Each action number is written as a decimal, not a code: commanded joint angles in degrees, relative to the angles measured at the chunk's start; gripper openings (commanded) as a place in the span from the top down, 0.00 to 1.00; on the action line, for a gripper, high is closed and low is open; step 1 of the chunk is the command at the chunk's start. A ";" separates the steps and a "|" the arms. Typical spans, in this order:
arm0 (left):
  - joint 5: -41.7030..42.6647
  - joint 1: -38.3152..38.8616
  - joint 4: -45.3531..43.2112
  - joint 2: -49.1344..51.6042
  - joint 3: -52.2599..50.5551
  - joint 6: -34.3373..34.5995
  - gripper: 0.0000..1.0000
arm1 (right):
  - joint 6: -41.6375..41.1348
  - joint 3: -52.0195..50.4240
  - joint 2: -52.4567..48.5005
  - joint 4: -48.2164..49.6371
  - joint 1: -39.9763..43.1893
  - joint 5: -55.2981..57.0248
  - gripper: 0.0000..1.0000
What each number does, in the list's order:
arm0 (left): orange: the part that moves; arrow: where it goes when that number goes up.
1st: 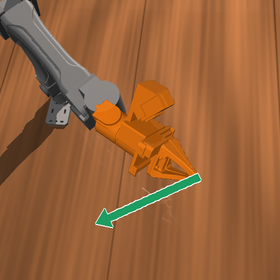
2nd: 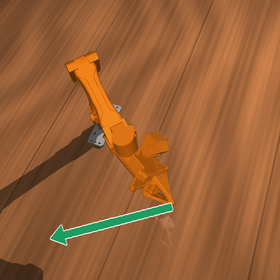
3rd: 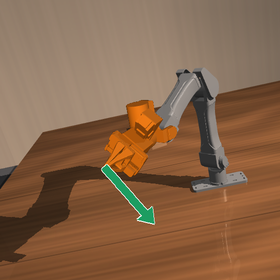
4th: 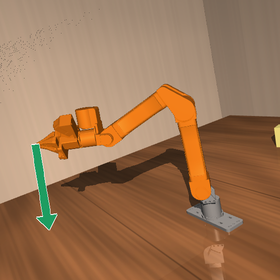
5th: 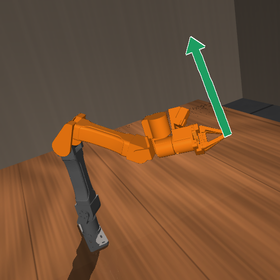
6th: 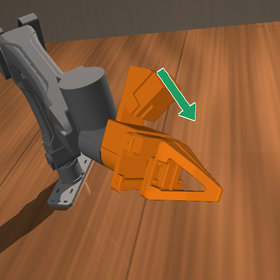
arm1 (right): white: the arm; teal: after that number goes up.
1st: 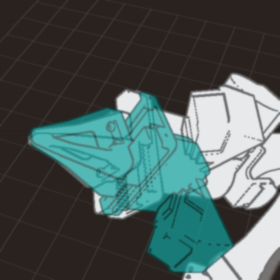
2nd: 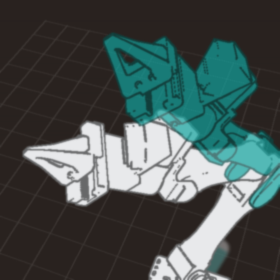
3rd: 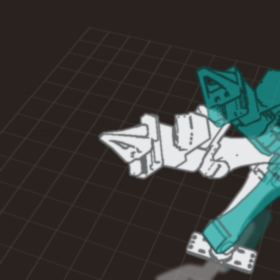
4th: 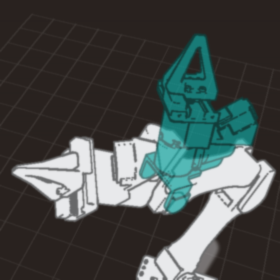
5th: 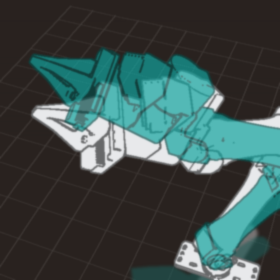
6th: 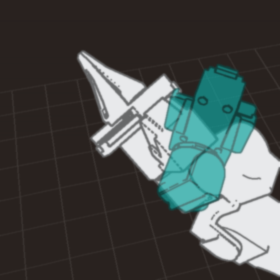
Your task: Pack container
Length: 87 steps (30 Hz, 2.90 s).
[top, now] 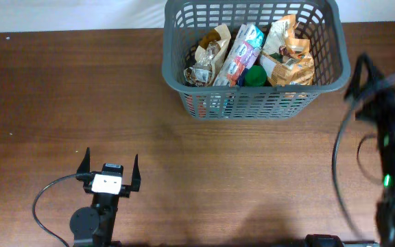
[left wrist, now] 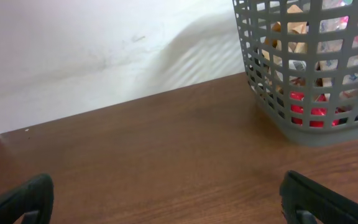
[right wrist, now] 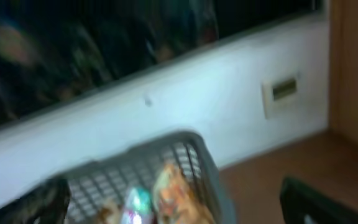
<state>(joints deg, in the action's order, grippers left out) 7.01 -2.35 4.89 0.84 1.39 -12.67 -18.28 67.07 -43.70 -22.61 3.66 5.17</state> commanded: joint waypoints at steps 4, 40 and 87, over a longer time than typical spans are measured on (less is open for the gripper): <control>-0.42 0.22 -0.13 -0.55 -0.50 -0.70 0.01 | 0.09 -15.45 15.56 13.00 -0.81 1.09 0.01; -0.42 0.22 -0.13 -0.55 -0.50 -0.70 0.01 | 12.52 -59.12 38.27 34.40 -2.32 -7.54 0.01; -0.42 0.22 -0.13 -0.55 -0.50 -0.70 0.01 | 15.10 -66.75 43.52 18.18 -2.54 -7.69 0.01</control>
<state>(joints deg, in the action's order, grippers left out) 7.01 -2.35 4.89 0.84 1.39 -12.67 -5.08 0.60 -0.84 -4.08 1.76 -1.63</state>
